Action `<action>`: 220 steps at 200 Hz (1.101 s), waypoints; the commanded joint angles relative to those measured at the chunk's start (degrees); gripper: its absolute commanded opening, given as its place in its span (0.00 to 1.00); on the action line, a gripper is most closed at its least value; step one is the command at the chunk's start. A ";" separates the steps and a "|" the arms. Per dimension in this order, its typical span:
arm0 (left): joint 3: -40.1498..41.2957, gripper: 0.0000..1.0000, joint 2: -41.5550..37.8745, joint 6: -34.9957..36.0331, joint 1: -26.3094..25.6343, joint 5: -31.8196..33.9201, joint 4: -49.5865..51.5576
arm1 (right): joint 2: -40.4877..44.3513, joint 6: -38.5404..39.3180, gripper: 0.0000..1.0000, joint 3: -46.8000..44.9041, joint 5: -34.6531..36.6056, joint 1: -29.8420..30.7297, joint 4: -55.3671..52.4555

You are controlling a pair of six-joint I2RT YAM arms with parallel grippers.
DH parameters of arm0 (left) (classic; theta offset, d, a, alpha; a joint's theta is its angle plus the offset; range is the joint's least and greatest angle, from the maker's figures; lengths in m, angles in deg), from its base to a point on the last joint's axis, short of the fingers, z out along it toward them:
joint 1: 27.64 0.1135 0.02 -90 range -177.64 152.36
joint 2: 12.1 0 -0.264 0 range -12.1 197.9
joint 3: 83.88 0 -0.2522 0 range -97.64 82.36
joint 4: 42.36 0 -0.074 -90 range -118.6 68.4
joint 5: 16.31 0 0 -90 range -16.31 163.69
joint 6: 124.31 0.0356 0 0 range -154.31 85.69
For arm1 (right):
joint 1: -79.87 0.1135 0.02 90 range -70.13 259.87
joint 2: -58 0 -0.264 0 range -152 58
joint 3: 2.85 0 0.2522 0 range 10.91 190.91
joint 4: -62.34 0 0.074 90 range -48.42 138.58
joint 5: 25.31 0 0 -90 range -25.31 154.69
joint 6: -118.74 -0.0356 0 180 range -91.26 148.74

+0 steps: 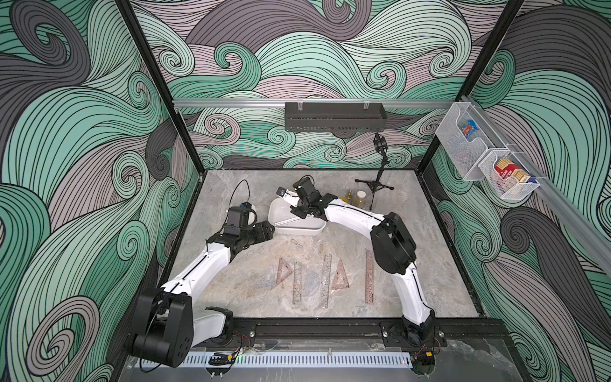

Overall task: Put the scattered rulers into the storage box
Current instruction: Place the ruler in the storage box, then move the storage box to the center of the board.

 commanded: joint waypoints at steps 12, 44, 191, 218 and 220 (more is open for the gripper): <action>-0.98 0.78 -0.10 -0.45 0.19 -4.72 -0.69 | 13.05 -22.53 0.25 -14.90 -5.81 1.86 2.90; 1.34 0.78 -0.38 -2.16 -0.29 -6.87 -2.25 | 22.43 -32.20 0.29 -33.10 -10.61 5.31 12.90; 2.58 0.78 1.61 -3.80 -0.78 -7.62 -4.14 | 16.64 -31.79 0.28 -35.78 -10.73 1.67 17.05; 2.46 0.78 1.97 -3.74 -0.78 -7.54 -4.11 | 15.60 -31.57 0.28 -35.19 -11.06 1.27 16.94; 2.47 0.78 2.02 -3.78 -0.78 -7.47 -4.07 | 15.53 -31.51 0.28 -35.18 -11.03 1.22 16.98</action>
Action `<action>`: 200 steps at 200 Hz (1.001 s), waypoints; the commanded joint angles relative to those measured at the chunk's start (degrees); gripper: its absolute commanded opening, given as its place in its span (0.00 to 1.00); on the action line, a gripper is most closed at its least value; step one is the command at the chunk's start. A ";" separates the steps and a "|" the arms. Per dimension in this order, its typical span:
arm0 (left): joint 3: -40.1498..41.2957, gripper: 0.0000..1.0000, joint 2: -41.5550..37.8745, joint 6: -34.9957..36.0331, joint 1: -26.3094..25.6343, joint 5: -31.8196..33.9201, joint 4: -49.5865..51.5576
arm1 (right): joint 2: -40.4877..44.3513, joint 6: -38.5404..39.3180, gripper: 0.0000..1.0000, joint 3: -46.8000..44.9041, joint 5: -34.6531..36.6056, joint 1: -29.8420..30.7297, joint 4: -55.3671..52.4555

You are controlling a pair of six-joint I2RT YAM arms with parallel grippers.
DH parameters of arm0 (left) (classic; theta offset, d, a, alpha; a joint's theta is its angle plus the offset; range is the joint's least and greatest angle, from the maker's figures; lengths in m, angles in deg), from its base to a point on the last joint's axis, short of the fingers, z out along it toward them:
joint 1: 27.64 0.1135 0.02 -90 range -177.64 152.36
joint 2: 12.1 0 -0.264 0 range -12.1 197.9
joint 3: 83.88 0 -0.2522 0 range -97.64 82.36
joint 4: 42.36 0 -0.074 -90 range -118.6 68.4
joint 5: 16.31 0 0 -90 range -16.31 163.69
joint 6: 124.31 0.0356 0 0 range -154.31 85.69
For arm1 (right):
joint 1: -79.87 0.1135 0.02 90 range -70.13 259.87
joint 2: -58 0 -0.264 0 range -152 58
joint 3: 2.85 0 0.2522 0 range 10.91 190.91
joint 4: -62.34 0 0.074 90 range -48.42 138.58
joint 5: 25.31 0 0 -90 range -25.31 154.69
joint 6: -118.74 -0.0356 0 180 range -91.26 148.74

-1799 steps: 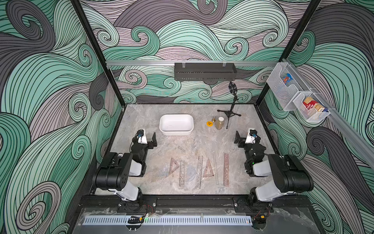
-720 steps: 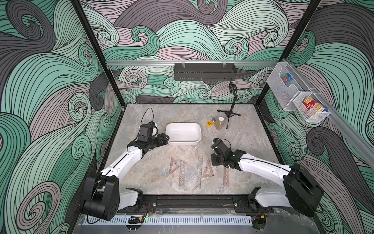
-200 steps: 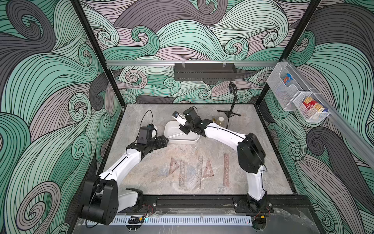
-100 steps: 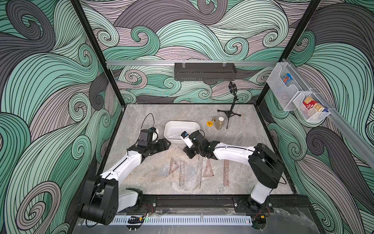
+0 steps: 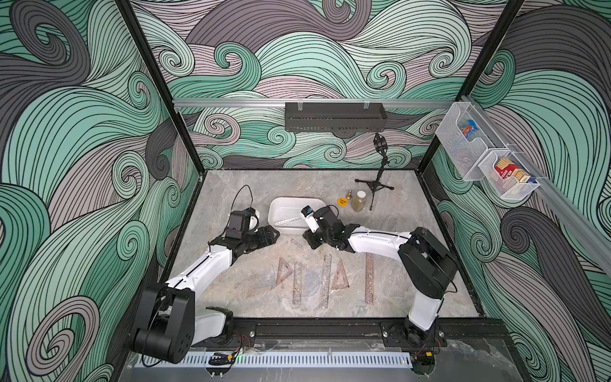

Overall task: Put the scattered rulers into the storage box
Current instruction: Move the storage box to the center of the board.

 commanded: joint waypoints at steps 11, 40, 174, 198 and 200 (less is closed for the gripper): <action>-0.82 0.78 0.44 -0.47 -0.43 -0.50 -0.63 | -1.37 1.09 0.28 1.68 -1.01 -0.63 0.68; -0.69 0.78 0.22 -0.51 -0.42 -0.46 -0.63 | -1.86 1.33 0.28 1.99 -0.74 -1.24 0.69; 0.36 0.76 -0.03 -1.72 -3.52 -3.73 -1.06 | 14.28 -7.98 0.27 -12.07 -1.16 1.97 2.41; 1.10 0.75 -0.96 -1.88 -4.38 -4.31 -0.65 | 20.70 -8.81 0.28 -20.55 2.95 8.92 4.02; 1.17 0.75 -1.08 -1.88 -4.40 -4.32 -0.61 | 21.09 -8.73 0.28 -21.08 3.73 9.60 4.06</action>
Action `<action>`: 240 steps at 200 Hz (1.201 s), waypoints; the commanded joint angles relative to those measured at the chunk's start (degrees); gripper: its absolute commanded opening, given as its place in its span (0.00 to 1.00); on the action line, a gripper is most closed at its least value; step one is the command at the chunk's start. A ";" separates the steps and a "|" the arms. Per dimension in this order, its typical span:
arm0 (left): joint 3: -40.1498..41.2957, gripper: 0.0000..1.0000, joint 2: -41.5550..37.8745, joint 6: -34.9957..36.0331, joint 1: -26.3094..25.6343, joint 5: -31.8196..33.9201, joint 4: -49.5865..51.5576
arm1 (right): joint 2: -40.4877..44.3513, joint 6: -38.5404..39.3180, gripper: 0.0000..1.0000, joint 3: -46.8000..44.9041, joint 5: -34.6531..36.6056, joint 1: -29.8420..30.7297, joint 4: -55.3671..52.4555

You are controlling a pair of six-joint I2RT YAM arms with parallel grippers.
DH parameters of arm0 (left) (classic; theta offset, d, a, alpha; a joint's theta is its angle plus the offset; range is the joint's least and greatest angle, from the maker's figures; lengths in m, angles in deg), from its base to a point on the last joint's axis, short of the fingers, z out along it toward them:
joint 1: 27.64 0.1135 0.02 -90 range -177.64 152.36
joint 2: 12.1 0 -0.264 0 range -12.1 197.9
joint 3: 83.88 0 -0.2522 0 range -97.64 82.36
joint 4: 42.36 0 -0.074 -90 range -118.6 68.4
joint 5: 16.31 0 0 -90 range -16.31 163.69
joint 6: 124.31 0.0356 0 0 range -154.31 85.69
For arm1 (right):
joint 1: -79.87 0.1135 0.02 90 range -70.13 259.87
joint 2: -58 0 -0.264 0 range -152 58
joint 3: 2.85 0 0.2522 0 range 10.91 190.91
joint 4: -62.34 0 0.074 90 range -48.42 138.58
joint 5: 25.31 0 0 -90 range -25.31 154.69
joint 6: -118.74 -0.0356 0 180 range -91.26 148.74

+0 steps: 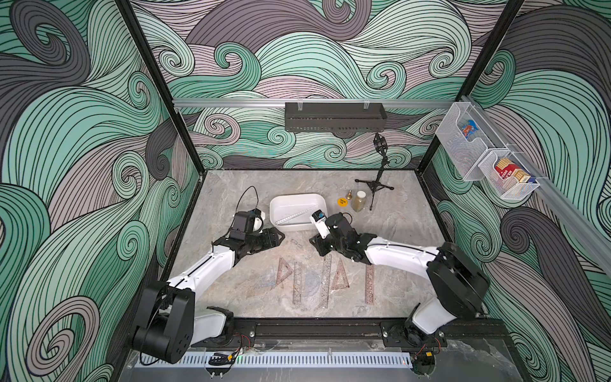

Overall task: Put the scattered rulers into the storage box
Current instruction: Move the storage box to the center of the board, then pick up the ruler from the center of the board.

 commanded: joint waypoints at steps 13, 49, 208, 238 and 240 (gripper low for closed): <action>1.53 0.75 -2.17 -0.55 -0.91 -1.47 -0.08 | 6.24 -1.42 0.31 -9.14 7.30 10.75 1.76; 2.50 0.75 -4.15 -0.89 -0.91 -0.71 0.49 | 8.10 -1.24 0.42 -12.86 15.50 21.38 0.18; 3.56 0.75 -4.47 -1.36 -0.88 -1.67 0.14 | -0.81 -3.11 0.62 -12.64 28.04 29.46 -2.67; 3.52 0.75 -4.42 -1.34 -0.91 -1.66 -0.06 | -0.82 -1.80 0.63 -12.95 28.47 27.40 -2.61; 3.52 0.75 -4.43 -1.34 -0.91 -1.62 -0.11 | -0.80 -1.62 0.63 -12.95 28.47 27.18 -2.61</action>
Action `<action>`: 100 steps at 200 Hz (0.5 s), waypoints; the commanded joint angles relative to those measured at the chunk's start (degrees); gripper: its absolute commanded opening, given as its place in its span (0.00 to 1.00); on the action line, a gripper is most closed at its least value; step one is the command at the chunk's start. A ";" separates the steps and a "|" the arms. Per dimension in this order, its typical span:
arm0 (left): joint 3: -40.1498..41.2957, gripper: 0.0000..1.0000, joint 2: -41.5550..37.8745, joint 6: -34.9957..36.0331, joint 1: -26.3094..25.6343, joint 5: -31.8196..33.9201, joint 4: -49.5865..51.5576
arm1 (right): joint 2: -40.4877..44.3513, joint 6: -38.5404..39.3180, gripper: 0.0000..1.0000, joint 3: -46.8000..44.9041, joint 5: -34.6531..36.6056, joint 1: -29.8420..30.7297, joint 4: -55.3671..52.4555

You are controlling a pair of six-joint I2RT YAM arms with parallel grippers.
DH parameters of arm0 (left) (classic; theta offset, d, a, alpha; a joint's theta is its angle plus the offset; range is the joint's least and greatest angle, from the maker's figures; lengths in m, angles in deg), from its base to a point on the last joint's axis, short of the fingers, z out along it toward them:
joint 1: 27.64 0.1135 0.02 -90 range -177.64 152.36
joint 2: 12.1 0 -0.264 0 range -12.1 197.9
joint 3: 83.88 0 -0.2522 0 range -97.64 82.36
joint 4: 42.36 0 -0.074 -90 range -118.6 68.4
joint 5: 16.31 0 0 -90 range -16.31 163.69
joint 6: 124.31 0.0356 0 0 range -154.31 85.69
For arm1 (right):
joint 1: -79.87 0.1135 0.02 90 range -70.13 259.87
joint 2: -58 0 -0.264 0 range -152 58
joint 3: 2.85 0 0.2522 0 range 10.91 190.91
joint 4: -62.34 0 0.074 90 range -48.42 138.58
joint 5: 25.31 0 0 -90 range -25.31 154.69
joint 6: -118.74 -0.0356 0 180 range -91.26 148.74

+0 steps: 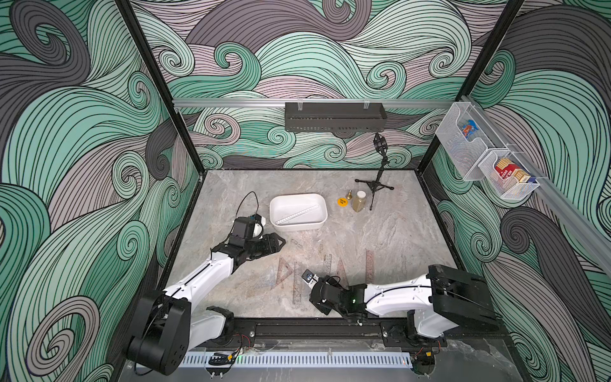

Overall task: Put the scattered rulers into the storage box
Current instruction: Pick up the ruler from the center of the board.

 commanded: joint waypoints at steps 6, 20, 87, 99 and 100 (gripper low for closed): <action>-0.11 0.75 -0.66 0.22 -0.29 -1.02 0.06 | -0.78 1.73 0.63 0.01 1.95 -2.33 -0.80; -0.05 0.75 -0.60 0.21 -0.23 -1.10 -0.08 | -1.07 3.03 0.63 0.39 2.01 -4.09 -0.73; 0.61 0.75 -0.46 -0.77 -0.29 -2.59 -1.18 | -3.54 10.36 0.63 2.06 -0.01 -12.80 4.43; 0.69 0.75 -0.43 -0.82 -0.29 -2.93 -1.46 | -3.40 11.84 0.63 2.28 -0.52 -14.38 5.05; 0.74 0.75 -0.45 -0.82 -0.29 -2.94 -1.48 | -3.39 11.97 0.63 2.31 -0.60 -14.52 5.08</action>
